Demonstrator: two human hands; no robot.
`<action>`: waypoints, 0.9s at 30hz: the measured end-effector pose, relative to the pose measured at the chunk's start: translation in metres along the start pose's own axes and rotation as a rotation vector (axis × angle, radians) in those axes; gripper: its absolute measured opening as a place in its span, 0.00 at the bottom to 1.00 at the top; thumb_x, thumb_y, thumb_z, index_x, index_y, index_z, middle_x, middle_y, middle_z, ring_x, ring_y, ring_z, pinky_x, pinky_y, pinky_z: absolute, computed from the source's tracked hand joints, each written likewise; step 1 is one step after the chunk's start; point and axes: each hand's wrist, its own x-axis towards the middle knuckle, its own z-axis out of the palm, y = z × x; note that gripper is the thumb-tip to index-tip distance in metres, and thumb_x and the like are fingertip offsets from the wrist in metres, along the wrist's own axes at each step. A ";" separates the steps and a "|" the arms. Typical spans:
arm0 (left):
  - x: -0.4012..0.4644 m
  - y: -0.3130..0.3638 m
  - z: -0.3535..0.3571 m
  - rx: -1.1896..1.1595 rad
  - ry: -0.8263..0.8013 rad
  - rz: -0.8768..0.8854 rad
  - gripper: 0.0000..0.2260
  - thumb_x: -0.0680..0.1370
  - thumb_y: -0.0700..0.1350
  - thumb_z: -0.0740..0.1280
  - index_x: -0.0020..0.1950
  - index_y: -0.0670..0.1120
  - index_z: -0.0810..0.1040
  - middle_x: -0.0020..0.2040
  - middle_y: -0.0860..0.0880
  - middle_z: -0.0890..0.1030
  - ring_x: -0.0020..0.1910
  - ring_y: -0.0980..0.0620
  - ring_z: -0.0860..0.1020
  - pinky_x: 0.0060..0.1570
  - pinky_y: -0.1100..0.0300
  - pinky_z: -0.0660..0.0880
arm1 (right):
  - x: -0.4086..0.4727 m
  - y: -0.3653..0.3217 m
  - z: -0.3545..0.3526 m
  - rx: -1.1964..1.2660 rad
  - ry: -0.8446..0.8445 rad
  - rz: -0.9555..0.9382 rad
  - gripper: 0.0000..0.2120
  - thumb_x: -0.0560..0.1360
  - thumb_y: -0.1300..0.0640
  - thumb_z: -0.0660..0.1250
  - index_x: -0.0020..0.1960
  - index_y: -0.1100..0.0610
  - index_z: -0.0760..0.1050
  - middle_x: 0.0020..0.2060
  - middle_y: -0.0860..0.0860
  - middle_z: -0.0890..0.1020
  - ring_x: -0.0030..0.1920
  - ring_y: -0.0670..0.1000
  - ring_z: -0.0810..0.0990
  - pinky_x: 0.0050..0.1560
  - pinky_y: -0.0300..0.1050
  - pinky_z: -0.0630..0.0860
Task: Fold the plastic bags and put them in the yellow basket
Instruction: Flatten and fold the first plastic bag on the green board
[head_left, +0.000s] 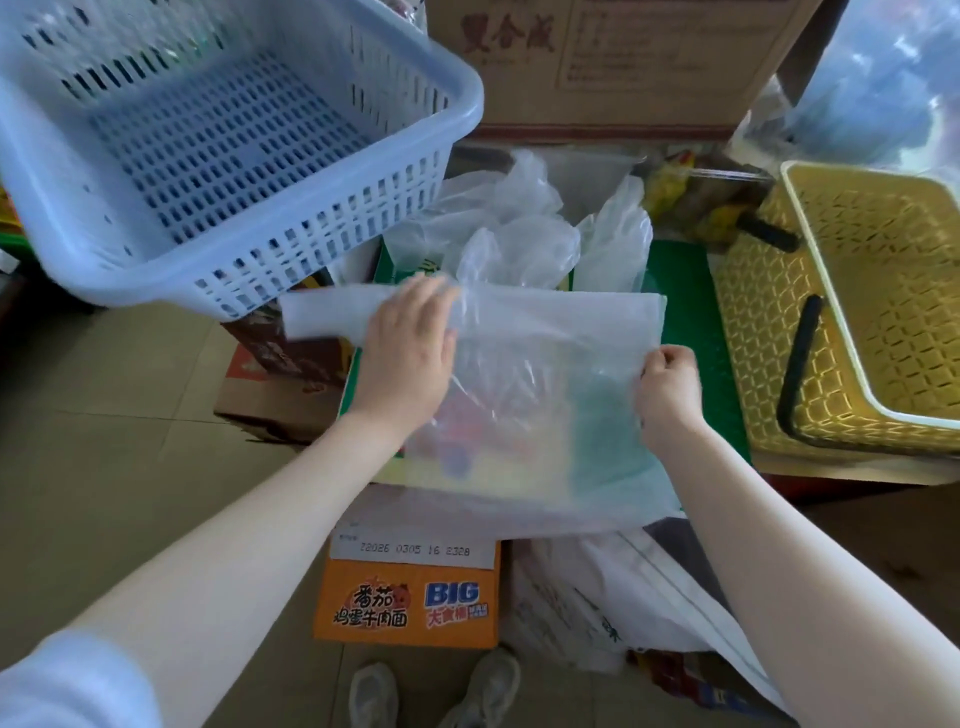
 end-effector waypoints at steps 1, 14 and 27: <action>-0.001 0.007 0.011 -0.003 -0.123 0.050 0.20 0.79 0.47 0.54 0.69 0.39 0.67 0.70 0.39 0.67 0.69 0.40 0.64 0.68 0.46 0.59 | 0.004 0.006 -0.002 -0.037 0.013 0.052 0.11 0.79 0.59 0.54 0.58 0.61 0.68 0.48 0.57 0.76 0.44 0.55 0.73 0.39 0.45 0.69; -0.028 -0.004 0.085 0.214 -0.503 -0.019 0.41 0.67 0.72 0.39 0.75 0.53 0.38 0.76 0.47 0.38 0.75 0.45 0.40 0.70 0.47 0.34 | -0.035 0.077 0.021 -1.056 -0.456 -0.923 0.35 0.78 0.37 0.35 0.74 0.57 0.60 0.73 0.55 0.63 0.72 0.57 0.63 0.71 0.53 0.58; -0.022 -0.019 0.060 0.147 -0.364 -0.165 0.32 0.78 0.60 0.53 0.76 0.43 0.50 0.76 0.41 0.49 0.74 0.40 0.49 0.72 0.46 0.46 | -0.055 0.082 -0.029 -1.055 -0.320 -1.010 0.27 0.76 0.44 0.53 0.68 0.60 0.68 0.72 0.59 0.63 0.69 0.59 0.65 0.70 0.54 0.57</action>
